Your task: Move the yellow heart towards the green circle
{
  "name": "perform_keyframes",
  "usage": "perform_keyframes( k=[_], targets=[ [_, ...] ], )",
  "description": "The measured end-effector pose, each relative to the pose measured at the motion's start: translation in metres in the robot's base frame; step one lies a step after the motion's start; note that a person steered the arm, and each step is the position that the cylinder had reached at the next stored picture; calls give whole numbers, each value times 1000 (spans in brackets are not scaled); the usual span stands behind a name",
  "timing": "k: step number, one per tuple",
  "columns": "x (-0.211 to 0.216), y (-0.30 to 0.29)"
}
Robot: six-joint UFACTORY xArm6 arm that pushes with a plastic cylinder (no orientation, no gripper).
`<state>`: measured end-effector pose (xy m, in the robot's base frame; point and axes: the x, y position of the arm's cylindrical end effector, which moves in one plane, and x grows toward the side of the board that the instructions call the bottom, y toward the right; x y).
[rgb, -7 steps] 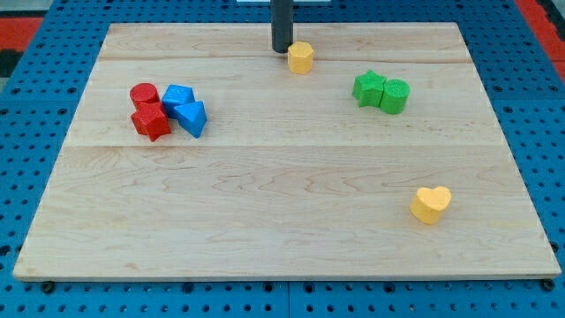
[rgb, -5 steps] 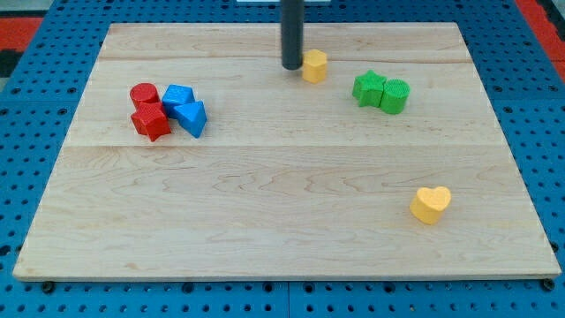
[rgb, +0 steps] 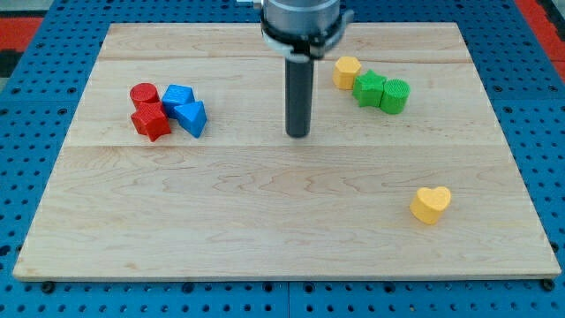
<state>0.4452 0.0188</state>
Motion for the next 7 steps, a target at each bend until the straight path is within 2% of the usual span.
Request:
perform_keyframes(
  k=[2,3,5,6,7],
  targets=[
    [123,56],
    [123,89],
    [90,112],
    [101,102],
    [143,116]
  ],
)
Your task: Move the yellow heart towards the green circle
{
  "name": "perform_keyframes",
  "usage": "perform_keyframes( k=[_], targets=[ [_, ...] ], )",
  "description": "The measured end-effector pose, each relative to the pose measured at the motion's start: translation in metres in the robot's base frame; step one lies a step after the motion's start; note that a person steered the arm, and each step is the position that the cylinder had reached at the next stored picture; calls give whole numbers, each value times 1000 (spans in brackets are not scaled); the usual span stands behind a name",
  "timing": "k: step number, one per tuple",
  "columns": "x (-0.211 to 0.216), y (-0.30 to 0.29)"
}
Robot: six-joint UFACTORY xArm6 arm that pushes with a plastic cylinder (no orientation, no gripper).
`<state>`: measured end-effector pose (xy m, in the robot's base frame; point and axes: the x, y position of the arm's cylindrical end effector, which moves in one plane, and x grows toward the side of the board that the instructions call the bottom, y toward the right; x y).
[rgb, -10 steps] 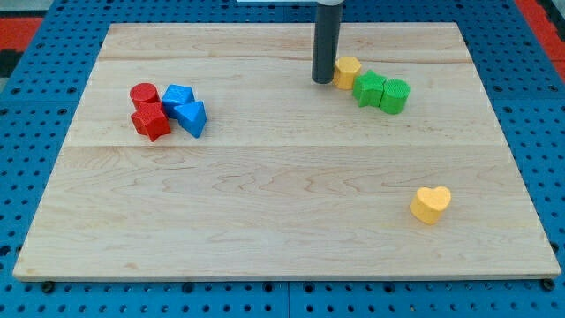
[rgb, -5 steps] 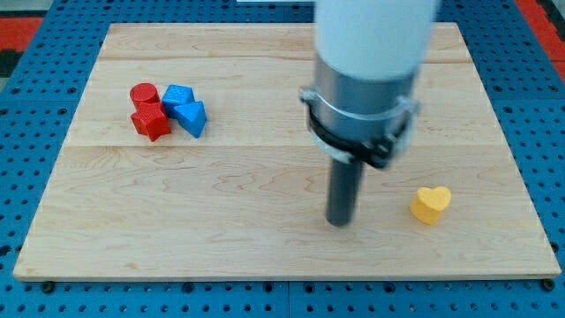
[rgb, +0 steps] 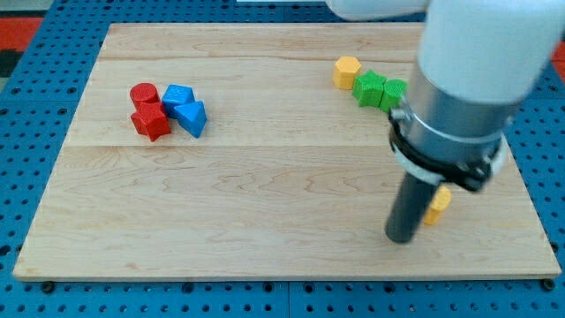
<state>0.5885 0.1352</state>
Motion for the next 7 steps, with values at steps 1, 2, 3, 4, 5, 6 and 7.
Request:
perform_keyframes(
  k=[1,2,3,4,5,6,7],
  targets=[
    [4,42],
    [-24,40],
    [-54,23],
    [-81,13],
    [-109,-4],
    [-134,-15],
    [-135,-17]
  ],
)
